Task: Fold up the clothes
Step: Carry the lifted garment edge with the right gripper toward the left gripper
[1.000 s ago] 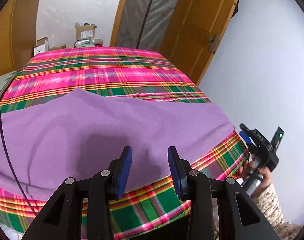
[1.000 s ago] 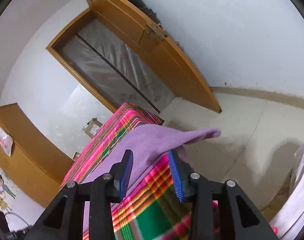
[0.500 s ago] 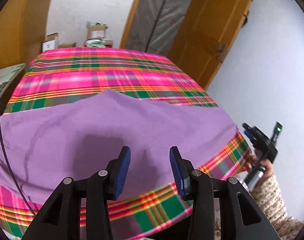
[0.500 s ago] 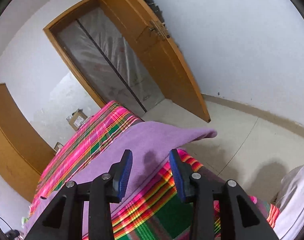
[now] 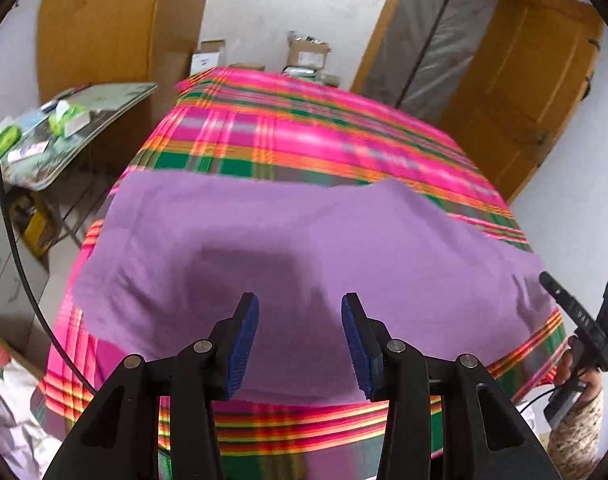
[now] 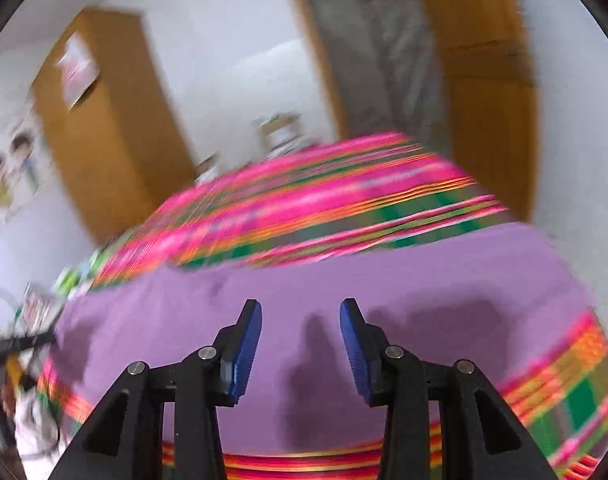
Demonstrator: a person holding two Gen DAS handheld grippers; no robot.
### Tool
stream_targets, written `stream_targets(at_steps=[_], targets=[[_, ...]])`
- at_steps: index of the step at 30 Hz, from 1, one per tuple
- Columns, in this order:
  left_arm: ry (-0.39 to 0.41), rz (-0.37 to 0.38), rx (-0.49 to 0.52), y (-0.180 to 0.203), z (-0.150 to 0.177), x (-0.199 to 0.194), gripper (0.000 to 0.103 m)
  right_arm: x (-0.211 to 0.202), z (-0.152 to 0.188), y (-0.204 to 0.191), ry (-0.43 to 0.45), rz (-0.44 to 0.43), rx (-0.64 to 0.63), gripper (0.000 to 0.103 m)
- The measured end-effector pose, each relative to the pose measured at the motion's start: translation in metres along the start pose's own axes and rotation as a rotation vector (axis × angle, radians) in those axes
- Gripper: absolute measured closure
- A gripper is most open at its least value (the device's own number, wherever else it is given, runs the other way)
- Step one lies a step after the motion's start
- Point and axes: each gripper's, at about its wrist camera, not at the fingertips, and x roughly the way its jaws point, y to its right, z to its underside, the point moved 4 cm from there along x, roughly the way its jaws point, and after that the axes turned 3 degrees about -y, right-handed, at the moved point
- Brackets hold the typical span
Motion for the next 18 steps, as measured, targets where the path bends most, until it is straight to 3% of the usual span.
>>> stream_targets(at_steps=[6,10,18], targets=[[-0.041,-0.031,-0.013,-0.017,0.016,0.011,0.058,0.033,0.027,-0.052,-0.121,-0.058,-0.137,0.062],[-0.075,-0.053,-0.023,-0.032,0.027,0.016,0.058,0.037,0.025,-0.074,-0.133,-0.071,-0.204,0.062],[-0.056,-0.020,-0.045,-0.047,0.039,0.004,0.058,0.051,0.023,-0.131,-0.164,-0.149,-0.311,0.062]])
